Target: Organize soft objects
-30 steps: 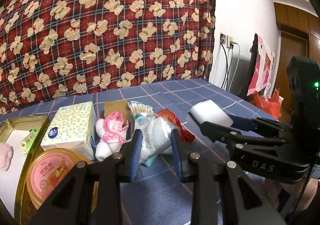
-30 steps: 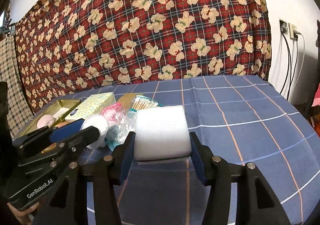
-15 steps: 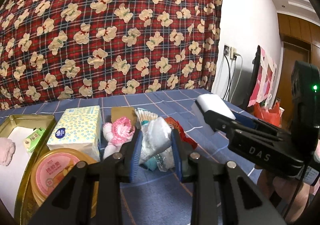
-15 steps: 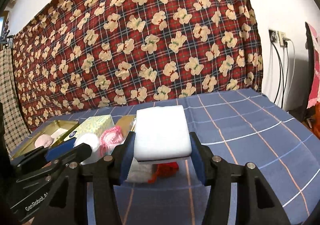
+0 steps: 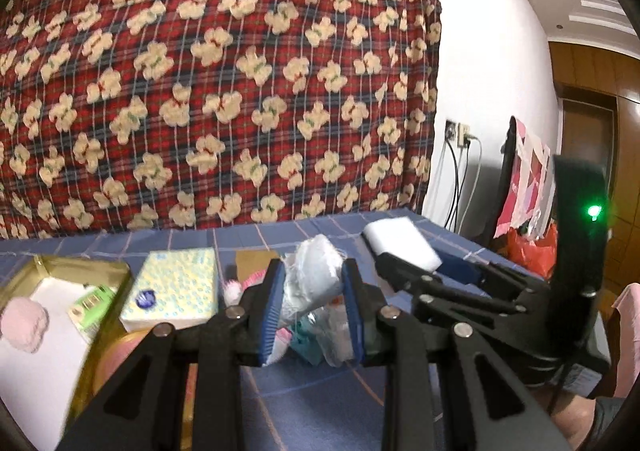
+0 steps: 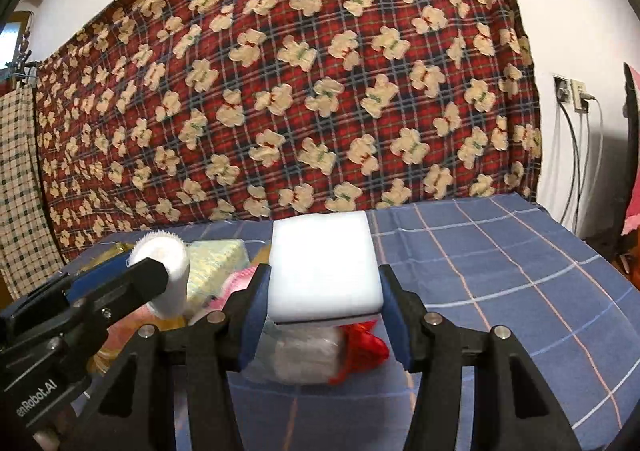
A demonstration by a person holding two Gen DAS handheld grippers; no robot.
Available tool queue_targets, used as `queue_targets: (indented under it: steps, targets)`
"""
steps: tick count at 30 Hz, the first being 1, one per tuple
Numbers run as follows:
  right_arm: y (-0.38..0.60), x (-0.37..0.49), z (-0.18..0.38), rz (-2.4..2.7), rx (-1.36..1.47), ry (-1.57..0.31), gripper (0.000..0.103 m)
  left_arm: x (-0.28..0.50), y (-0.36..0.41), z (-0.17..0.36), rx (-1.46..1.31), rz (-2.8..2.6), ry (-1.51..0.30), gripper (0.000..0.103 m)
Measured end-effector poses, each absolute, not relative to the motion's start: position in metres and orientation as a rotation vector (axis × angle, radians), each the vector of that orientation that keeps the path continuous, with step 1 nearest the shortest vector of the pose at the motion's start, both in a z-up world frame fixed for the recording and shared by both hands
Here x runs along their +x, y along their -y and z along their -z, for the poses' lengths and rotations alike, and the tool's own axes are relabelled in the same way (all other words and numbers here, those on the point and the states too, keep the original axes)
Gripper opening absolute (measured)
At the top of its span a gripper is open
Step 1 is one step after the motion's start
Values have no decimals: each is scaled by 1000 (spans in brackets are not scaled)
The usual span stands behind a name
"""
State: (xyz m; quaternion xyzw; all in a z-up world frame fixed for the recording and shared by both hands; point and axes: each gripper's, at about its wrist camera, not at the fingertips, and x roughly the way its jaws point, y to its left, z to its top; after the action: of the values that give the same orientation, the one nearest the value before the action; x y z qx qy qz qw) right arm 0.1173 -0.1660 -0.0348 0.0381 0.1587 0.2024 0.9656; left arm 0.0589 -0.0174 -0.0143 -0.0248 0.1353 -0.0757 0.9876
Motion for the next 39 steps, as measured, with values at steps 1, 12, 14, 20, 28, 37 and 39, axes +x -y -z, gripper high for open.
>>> queue_targets:
  steps: [1,12,14,20,28,37,39]
  targets:
    - [162,117,30,-419,75,-317,55,58,14,11,-55,150,-268,27]
    - [104,111,-10,-559,39,-279,55,40,-56,-17,-150,71,-235,27]
    - [90,111,-14,-587,29,-278,55,36,-70,-20,-158,48,-232,27]
    - [56,112,-24,-652,6,-279,55,27,-105,-18,-156,-24,-258,27]
    - [-4,110,-25,-754,-36,-309,55,17,-148,-9,-159,-118,-320,27]
    - [-72,111,-5,-850,-131,-425,55,17,-194,13,-214,-198,-423,27]
    - [-83,110,0,-857,-156,-446,55,17,-202,19,-224,-213,-446,27]
